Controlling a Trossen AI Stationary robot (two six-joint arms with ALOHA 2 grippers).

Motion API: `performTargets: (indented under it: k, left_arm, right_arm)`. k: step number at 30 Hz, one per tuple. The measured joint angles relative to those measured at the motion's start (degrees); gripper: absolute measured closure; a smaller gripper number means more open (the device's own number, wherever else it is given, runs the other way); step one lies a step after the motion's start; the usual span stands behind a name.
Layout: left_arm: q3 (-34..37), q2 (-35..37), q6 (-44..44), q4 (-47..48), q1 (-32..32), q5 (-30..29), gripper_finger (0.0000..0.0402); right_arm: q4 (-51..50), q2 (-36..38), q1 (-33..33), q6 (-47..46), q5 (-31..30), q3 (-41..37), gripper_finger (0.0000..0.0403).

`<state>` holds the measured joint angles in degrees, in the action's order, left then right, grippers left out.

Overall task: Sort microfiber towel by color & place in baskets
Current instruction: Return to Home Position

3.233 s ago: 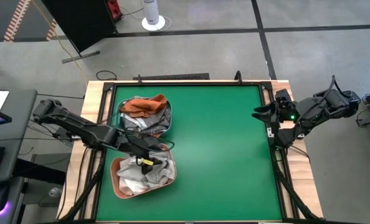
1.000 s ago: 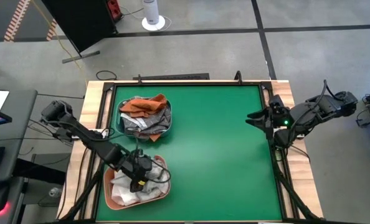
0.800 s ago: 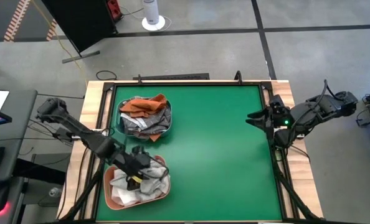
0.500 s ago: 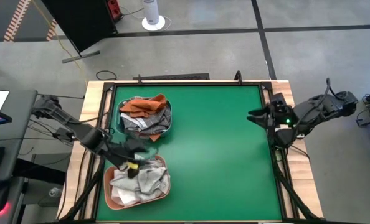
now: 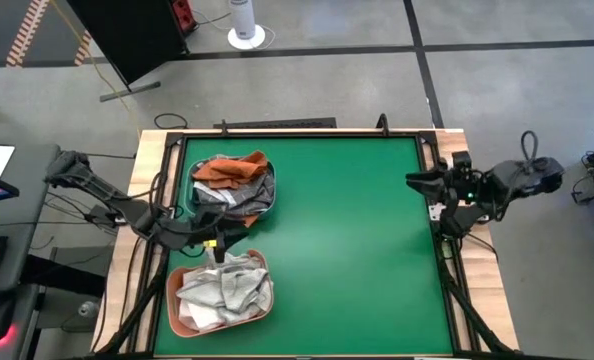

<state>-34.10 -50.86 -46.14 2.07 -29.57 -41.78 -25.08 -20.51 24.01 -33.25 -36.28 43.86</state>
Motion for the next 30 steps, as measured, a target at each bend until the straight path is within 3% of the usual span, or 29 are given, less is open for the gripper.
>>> performTargets:
  k: [6, 12, 16, 21, 30]
  left_arm:
    - [9.5, 0.3, 3.3, -22.7, 4.2, 0.9, 0.0218]
    - [13.0, 0.3, 6.8, -34.2, 11.1, 5.2, 0.0219]
    - [13.6, 0.3, 7.5, -34.7, 17.2, 11.1, 0.0219]
    - [15.2, 0.4, 6.9, -35.1, 22.9, 17.8, 0.0219]
    - [28.1, 0.6, 0.7, -52.8, 23.4, 19.1, 0.0219]
  right_arm:
    - [17.6, 8.1, 0.0, 2.2, 0.6, -15.3, 0.0249]
    - [28.2, 15.4, 0.0, 3.7, 0.7, -24.7, 0.0251]
    - [29.0, 20.4, 0.0, 5.6, 0.8, -27.0, 0.0251]
    - [28.8, 20.4, 0.0, 8.2, 1.2, -27.4, 0.0251]
    - [25.4, 20.4, -0.1, 8.1, 1.5, -27.4, 0.0253]
